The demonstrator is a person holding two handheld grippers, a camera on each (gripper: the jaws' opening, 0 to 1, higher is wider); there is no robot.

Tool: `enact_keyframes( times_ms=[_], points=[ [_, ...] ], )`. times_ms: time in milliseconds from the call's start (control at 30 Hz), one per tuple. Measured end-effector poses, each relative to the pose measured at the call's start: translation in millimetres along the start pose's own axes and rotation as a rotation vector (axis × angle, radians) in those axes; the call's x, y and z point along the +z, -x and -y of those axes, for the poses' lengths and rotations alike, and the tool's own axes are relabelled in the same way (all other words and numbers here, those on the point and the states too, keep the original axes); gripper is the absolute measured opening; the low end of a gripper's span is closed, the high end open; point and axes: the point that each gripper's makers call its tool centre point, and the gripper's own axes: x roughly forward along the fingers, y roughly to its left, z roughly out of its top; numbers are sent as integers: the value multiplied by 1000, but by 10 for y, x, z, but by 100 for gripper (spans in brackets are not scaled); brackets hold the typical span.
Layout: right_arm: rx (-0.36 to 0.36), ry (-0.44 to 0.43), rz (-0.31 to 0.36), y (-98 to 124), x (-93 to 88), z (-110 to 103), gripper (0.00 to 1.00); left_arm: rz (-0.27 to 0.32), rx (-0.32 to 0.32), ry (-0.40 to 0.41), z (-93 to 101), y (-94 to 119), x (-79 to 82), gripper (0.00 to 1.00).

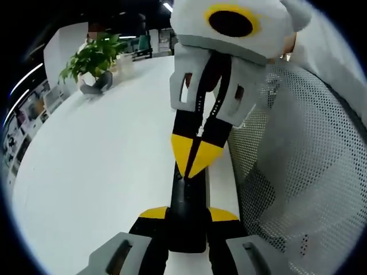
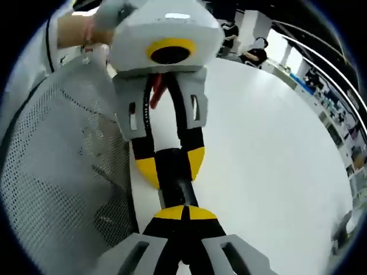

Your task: Press the specified remote control buttons in sequence, fully releasing each button before pressing the next.

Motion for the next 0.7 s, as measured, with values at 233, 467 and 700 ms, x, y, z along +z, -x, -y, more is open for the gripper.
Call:
enact_keyframes(
  times_ms=[233,467,700],
  points=[
    [24,72,-35,-55,26,20,0,11,9,11,-1,0,1,24],
    [101,22,-151,-58,-32,32,0,7,8,8,-3,-3,2,24],
    [136,-65,-183,-106,-26,84,0,6,8,7,-4,-3,2,24]
  ],
)
